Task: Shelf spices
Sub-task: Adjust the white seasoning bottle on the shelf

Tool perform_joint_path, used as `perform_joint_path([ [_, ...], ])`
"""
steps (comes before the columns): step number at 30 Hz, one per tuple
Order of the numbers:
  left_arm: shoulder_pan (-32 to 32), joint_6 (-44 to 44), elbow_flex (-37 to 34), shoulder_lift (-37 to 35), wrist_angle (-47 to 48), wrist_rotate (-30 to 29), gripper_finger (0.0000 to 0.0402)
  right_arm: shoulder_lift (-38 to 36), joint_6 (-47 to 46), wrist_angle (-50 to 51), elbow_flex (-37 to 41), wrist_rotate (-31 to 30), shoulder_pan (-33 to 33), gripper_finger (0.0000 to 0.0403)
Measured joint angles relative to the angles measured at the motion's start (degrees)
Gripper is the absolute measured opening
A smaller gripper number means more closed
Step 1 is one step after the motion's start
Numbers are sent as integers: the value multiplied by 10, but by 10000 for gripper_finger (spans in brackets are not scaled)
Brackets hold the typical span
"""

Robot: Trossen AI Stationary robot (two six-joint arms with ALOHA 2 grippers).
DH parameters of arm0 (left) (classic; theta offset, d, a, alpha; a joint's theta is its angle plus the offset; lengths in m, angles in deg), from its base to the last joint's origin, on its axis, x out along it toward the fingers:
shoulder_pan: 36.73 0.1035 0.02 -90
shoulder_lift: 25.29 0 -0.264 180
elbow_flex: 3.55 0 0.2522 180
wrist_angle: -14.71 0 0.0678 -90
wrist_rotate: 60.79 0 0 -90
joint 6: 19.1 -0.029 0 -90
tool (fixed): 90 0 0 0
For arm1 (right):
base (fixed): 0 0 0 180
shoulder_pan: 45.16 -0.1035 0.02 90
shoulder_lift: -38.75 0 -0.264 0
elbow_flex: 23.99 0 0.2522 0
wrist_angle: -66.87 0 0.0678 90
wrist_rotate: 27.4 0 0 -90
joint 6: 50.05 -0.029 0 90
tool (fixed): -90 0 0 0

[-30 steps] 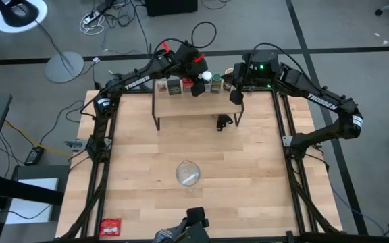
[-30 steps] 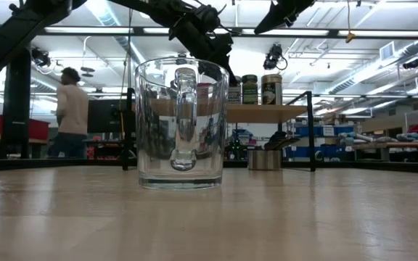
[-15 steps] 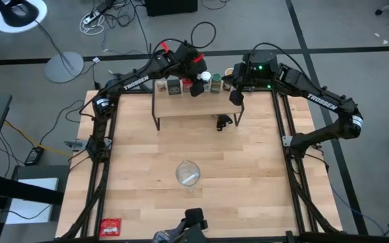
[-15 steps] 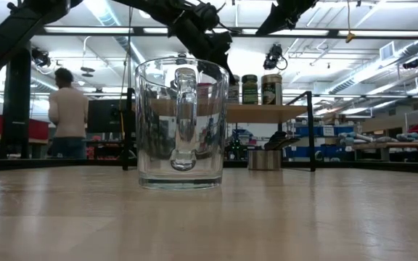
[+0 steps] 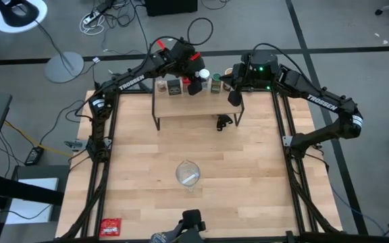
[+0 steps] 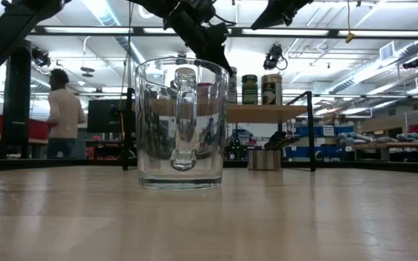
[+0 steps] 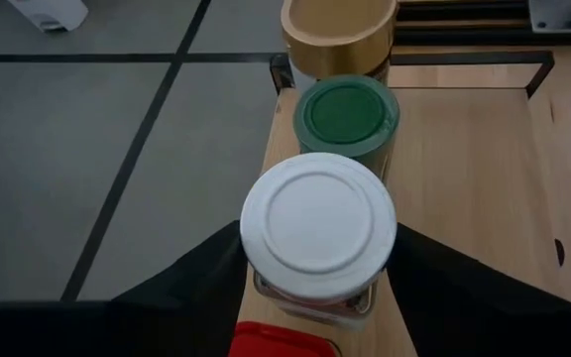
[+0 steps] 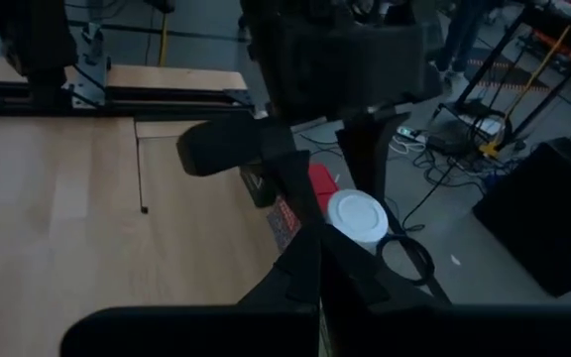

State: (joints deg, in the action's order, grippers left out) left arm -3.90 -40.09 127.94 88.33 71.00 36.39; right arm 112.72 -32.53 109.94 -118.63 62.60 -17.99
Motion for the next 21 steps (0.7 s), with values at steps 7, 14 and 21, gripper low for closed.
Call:
perform_joint_path([
  [7,0,4,0,1,1,-5,234,0,0,0,0,-13,-6,0],
  [14,0,5,-8,3,-3,-3,234,0,0,-1,0,-15,-6,0],
  [21,1,5,-35,4,1,3,252,0,0,-1,0,-15,-10,0],
])
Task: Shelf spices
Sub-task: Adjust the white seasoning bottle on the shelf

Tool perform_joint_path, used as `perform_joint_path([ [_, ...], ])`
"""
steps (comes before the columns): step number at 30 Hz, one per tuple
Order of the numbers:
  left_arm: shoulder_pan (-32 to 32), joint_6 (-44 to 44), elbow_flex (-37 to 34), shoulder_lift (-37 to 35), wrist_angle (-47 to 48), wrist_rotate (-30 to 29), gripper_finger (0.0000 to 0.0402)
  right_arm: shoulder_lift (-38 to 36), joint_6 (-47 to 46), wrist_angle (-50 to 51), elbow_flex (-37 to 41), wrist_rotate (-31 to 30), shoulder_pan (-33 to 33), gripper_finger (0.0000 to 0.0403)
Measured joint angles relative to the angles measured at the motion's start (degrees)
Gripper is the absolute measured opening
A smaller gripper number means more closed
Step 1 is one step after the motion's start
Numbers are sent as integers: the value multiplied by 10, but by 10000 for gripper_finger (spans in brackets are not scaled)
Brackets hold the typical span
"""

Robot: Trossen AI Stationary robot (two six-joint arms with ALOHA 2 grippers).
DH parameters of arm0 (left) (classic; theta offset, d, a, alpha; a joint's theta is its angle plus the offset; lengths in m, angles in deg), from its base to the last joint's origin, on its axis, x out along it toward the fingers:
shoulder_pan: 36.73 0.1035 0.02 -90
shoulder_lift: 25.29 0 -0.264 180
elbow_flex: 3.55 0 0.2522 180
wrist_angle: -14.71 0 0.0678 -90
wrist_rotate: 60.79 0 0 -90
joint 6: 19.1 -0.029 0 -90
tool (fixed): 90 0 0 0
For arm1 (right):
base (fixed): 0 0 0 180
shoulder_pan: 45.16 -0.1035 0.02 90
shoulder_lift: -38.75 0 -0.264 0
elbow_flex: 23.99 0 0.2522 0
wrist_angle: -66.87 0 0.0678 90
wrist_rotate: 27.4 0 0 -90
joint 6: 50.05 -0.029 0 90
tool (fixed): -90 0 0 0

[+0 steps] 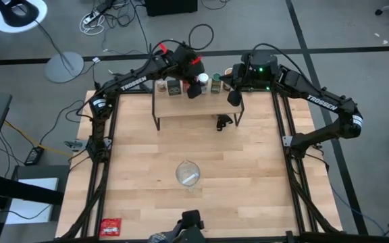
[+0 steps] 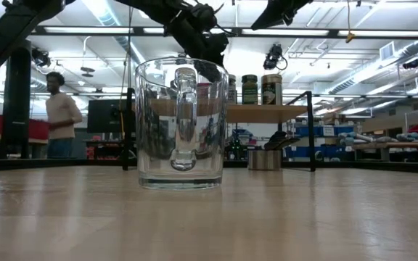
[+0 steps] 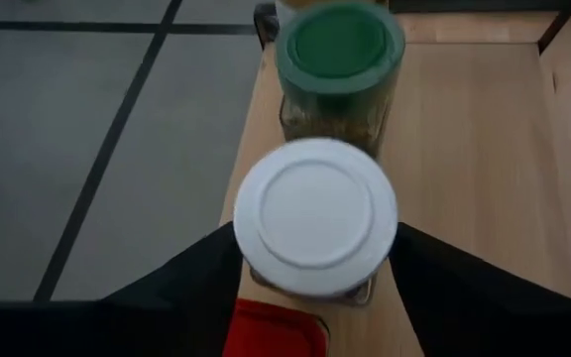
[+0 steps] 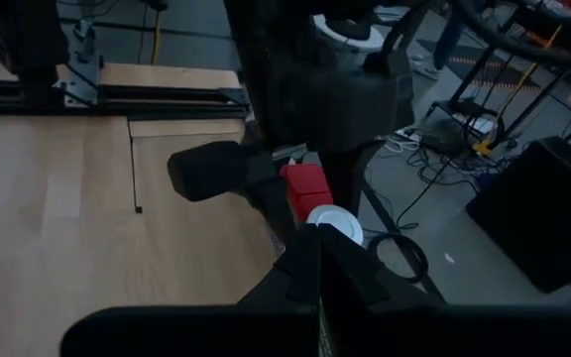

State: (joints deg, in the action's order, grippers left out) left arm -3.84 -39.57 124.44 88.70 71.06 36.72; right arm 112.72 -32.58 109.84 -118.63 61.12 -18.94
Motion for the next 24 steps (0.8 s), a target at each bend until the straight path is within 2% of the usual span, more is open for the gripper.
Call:
perform_joint_path([
  [8,-1,2,-1,0,-26,1,295,0,0,0,0,0,-2,0],
  [24,-3,2,3,0,-40,-3,296,0,1,0,0,0,-2,0],
])
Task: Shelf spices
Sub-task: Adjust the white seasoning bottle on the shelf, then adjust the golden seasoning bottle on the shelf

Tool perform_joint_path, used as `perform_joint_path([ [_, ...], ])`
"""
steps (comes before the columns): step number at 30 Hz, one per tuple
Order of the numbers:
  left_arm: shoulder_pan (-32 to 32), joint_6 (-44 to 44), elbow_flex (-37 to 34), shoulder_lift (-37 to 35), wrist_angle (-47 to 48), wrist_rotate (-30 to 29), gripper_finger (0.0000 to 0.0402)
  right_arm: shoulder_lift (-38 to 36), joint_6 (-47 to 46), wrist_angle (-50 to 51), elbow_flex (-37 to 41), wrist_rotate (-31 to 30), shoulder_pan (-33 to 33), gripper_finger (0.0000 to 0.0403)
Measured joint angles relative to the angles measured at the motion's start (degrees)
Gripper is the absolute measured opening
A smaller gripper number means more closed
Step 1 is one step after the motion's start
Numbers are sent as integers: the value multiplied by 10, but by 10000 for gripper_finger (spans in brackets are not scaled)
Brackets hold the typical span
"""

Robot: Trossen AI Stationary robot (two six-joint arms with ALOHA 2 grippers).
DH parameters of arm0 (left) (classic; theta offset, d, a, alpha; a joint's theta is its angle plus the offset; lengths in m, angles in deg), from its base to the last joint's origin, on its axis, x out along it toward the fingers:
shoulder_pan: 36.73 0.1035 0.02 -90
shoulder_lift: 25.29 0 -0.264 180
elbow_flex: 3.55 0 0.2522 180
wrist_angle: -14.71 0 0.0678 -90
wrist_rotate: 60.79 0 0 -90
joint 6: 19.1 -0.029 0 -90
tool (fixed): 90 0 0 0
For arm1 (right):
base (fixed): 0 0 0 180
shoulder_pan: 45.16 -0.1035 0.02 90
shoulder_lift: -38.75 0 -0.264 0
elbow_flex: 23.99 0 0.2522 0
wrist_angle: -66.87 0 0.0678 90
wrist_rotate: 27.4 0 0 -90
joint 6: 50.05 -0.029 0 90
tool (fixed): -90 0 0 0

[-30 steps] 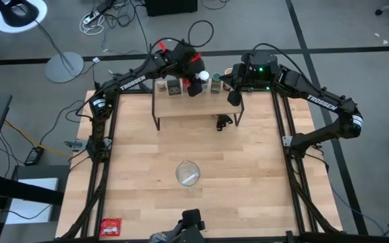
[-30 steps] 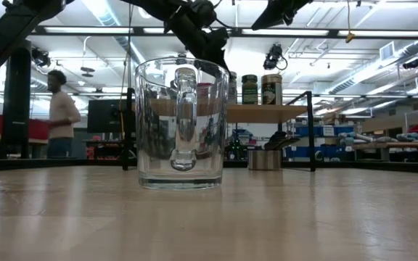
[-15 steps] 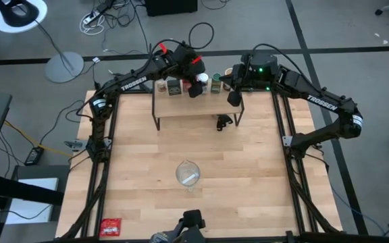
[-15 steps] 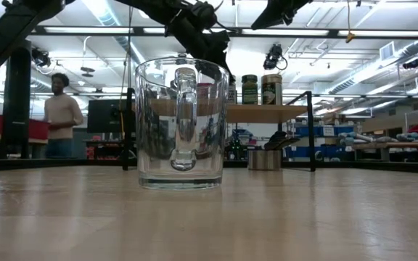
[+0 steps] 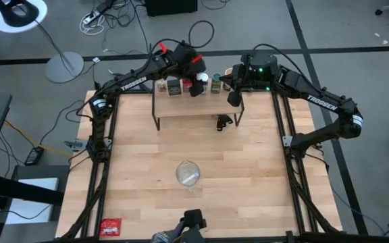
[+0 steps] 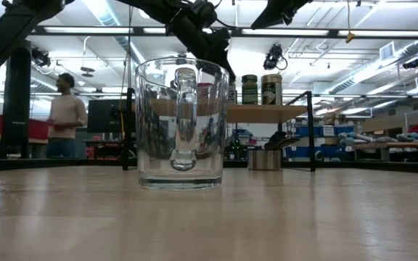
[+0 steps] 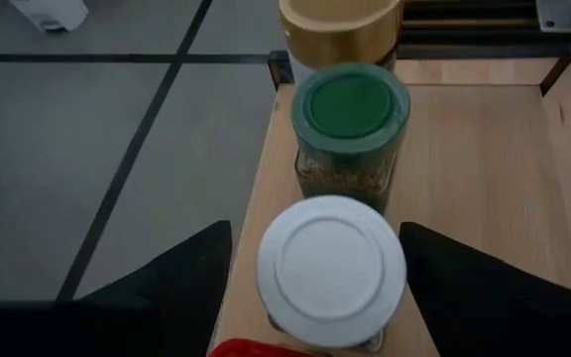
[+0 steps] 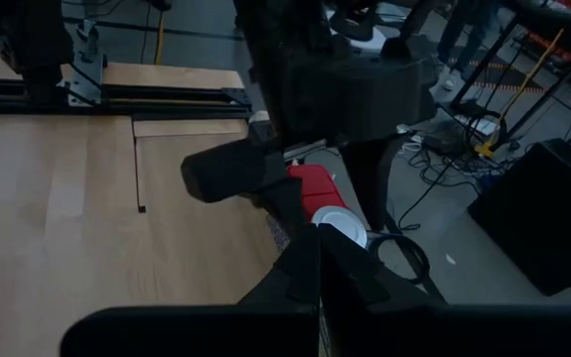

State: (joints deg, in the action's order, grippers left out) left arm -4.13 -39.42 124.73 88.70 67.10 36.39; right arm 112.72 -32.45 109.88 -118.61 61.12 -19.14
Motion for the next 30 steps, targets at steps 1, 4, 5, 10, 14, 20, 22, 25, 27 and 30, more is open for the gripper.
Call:
perform_joint_path([
  [1,0,0,0,0,-3,0,296,0,0,0,0,0,0,0],
  [4,0,0,0,0,-12,0,296,0,0,0,0,0,0,0],
  [5,0,0,0,0,-17,0,296,0,0,0,0,0,0,0],
  [10,0,0,1,-11,-40,-3,296,0,0,1,0,0,0,1],
  [14,2,-2,1,-37,-57,-6,296,0,0,2,3,0,0,1],
  [20,12,0,2,-80,-70,-7,296,10,-11,-67,74,-1,-10,1],
  [22,13,0,2,-91,-67,-13,296,10,-14,-104,112,-15,-16,1],
  [25,16,-5,2,-109,-53,-16,296,10,-31,-164,165,-36,-20,1],
  [27,19,-7,2,-125,-42,-17,296,10,-47,-182,194,-39,-19,1],
  [30,24,-13,2,-152,-29,-18,296,10,-60,-230,241,-54,-19,1],
])
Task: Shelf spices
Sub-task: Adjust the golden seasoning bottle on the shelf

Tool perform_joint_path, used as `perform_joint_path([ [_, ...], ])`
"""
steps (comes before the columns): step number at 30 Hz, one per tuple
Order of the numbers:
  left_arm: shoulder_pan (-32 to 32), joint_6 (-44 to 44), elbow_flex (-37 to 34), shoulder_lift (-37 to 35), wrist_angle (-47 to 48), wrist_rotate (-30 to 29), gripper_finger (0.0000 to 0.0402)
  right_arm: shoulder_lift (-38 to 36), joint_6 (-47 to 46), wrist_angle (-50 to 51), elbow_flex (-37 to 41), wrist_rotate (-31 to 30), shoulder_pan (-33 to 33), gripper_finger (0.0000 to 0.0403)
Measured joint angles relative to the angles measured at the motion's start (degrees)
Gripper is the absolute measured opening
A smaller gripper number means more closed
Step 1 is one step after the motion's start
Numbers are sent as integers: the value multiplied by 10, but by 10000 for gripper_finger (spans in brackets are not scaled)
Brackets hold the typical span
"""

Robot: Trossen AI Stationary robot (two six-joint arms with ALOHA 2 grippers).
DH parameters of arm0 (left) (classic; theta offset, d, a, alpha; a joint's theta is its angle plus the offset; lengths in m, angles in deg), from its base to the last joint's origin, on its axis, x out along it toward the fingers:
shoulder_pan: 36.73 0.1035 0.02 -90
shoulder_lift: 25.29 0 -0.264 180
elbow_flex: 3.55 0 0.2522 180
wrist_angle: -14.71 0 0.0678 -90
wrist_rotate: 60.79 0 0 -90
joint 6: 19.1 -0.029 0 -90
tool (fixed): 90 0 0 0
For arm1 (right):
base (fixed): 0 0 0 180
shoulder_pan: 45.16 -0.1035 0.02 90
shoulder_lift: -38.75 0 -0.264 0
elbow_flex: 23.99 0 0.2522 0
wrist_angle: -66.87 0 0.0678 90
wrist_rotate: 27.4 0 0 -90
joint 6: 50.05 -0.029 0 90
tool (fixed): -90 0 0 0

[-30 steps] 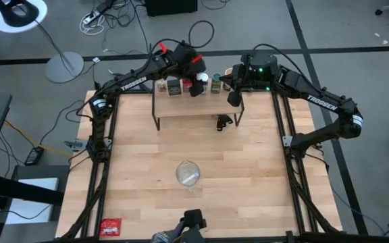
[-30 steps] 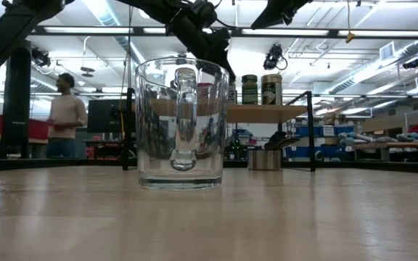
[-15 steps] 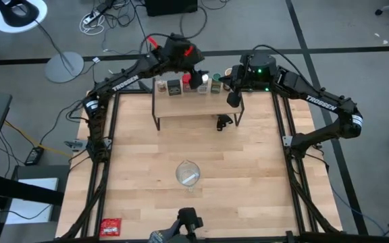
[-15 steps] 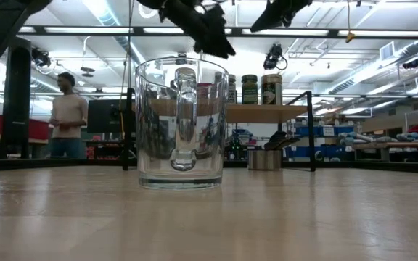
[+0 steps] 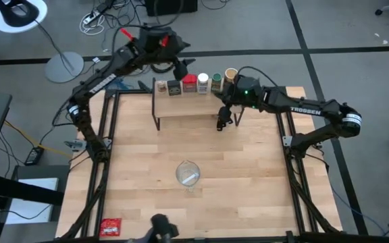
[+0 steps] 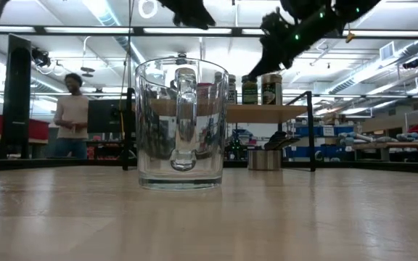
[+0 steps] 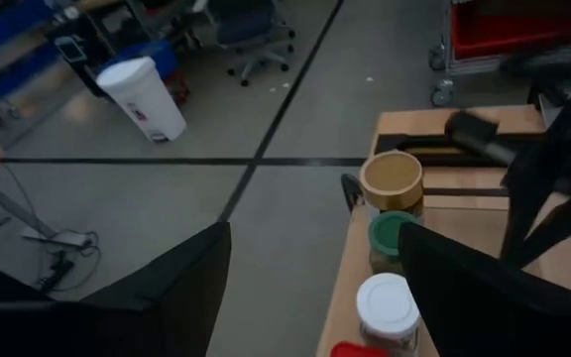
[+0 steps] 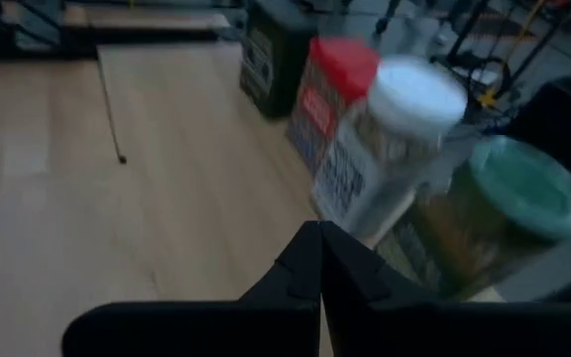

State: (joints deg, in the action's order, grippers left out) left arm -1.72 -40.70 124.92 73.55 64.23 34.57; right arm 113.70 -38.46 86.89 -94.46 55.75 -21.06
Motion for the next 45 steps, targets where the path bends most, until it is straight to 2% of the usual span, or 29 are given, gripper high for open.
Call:
perform_joint_path([
  [7,18,0,0,-59,40,-2,296,0,2,-76,51,-53,-1,1],
  [15,48,13,0,-102,114,-22,296,-52,101,-174,50,-75,0,1],
  [18,56,27,-1,-102,137,-22,296,-82,108,-160,21,-74,31,1],
  [20,60,30,-1,-102,158,-22,296,-97,88,-108,-8,-49,62,1],
  [26,62,39,-23,-102,153,-13,296,-92,57,63,-120,87,155,17],
  [31,62,41,-39,-102,146,-10,296,-54,71,213,-206,137,194,73],
  [36,62,42,-44,-102,146,-6,296,-9,118,311,-246,140,201,164],
  [42,61,56,-44,-102,150,-5,296,26,125,330,-251,140,200,279],
  [45,61,56,-44,-102,156,-6,296,33,122,325,-252,136,200,317],
])
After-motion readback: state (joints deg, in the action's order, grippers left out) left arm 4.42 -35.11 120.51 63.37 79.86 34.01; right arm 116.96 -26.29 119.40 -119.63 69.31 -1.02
